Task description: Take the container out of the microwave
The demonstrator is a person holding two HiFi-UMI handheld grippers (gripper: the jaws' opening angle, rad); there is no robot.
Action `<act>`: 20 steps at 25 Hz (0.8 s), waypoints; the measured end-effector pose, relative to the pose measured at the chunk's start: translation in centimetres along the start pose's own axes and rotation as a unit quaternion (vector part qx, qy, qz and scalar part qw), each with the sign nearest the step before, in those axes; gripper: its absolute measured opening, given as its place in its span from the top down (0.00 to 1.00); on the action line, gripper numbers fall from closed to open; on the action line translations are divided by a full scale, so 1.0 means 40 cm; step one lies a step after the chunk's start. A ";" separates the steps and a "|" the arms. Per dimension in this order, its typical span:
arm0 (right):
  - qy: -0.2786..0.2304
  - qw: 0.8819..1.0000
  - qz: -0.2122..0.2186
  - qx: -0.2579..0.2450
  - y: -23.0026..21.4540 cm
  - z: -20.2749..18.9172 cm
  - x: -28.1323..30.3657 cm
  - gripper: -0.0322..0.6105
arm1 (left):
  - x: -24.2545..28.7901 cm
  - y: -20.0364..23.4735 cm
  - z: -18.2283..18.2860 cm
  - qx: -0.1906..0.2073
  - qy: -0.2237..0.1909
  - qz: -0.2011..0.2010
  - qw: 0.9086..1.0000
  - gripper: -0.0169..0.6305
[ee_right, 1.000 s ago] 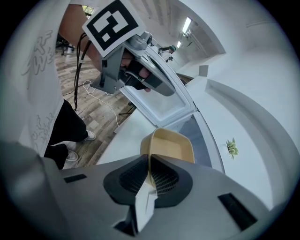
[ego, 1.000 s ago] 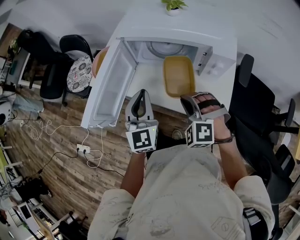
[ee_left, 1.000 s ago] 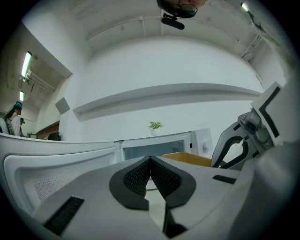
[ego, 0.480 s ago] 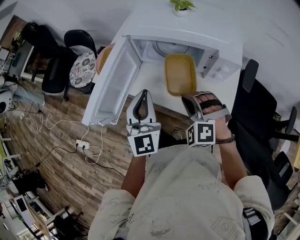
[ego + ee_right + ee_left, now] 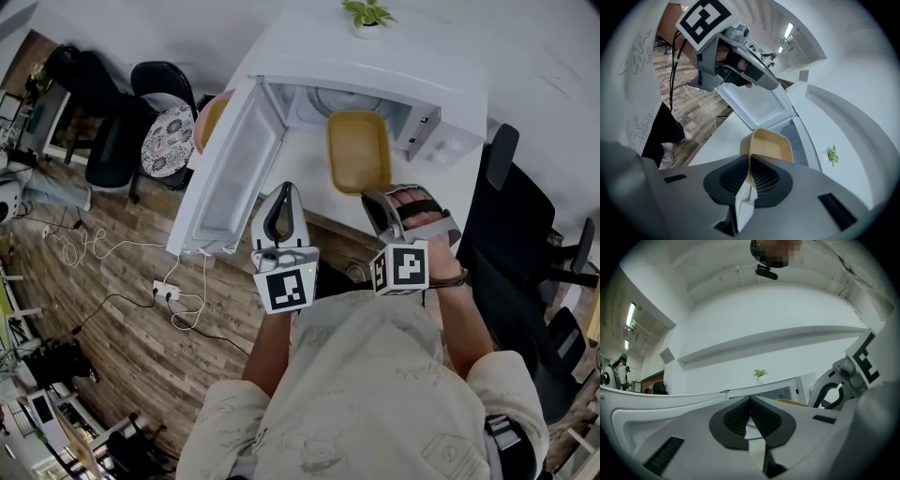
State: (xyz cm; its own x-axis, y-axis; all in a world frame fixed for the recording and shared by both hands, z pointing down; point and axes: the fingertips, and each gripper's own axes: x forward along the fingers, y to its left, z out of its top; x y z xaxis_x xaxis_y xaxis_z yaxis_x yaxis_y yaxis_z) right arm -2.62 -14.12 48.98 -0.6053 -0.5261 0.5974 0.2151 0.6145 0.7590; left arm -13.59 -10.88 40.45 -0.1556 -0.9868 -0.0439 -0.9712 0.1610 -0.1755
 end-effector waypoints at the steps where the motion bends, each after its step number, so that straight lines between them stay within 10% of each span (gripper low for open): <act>1: 0.000 1.000 0.000 0.000 -0.002 0.001 0.001 0.89 | 0.002 0.001 0.000 0.000 0.000 0.000 1.000 0.96; 20: 0.005 1.000 0.002 0.001 -0.002 -0.010 -0.005 0.89 | 0.010 0.001 0.007 -0.003 -0.004 -0.001 1.000 0.96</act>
State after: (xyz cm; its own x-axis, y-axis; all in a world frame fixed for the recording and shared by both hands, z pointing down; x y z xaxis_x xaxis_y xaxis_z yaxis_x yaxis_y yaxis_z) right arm -2.21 -14.29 48.91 -0.5963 -0.5291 0.6037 0.2161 0.6185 0.7555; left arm -13.62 -11.27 40.13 -0.1524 -0.9870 -0.0518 -0.9726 0.1591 -0.1697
